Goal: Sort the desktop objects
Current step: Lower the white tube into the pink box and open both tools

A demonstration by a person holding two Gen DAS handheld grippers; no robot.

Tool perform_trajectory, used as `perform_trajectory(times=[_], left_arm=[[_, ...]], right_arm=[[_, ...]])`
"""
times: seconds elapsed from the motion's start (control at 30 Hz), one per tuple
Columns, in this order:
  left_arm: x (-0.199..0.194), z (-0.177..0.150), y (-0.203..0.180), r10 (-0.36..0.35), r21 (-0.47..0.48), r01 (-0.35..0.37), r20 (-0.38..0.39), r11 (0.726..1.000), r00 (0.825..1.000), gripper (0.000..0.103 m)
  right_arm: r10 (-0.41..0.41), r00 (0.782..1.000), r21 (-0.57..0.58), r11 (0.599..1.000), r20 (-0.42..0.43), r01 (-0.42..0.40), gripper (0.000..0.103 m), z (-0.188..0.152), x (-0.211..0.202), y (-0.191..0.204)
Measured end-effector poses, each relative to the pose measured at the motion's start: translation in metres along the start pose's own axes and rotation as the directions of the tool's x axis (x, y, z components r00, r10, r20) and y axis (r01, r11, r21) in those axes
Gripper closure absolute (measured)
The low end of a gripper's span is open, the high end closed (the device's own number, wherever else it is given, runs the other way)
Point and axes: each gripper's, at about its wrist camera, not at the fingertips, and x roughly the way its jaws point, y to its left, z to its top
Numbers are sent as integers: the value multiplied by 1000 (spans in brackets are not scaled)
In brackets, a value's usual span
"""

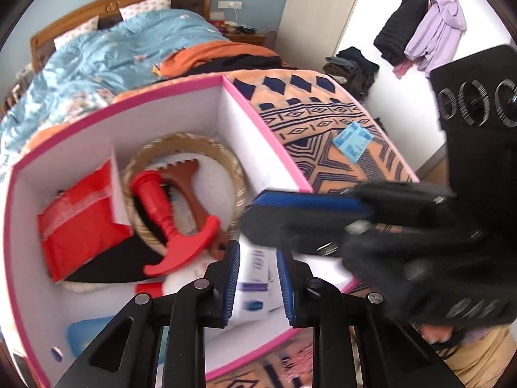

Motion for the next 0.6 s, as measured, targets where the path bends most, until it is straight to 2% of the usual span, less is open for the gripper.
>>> perform_trajectory(times=[0.13,0.33,0.43,0.6], left_arm=[[13,4,4,87,-2,-87,-25,996,996,81],[23,-6,13,84,-12,-85,-65,996,994,78],[24,-7,12,79,-3,-80,-63,997,995,77],[21,-10,8,74,-5,-74,-50,997,996,61]], right_arm=[[-11,1000,31,999,-7,11,86,1,9,-10],[-56,998,8,998,3,56,86,-8,-1,-14],[-50,999,20,999,1,50,86,-13,-4,-18],[-42,999,34,999,6,41,86,-20,-6,-23]])
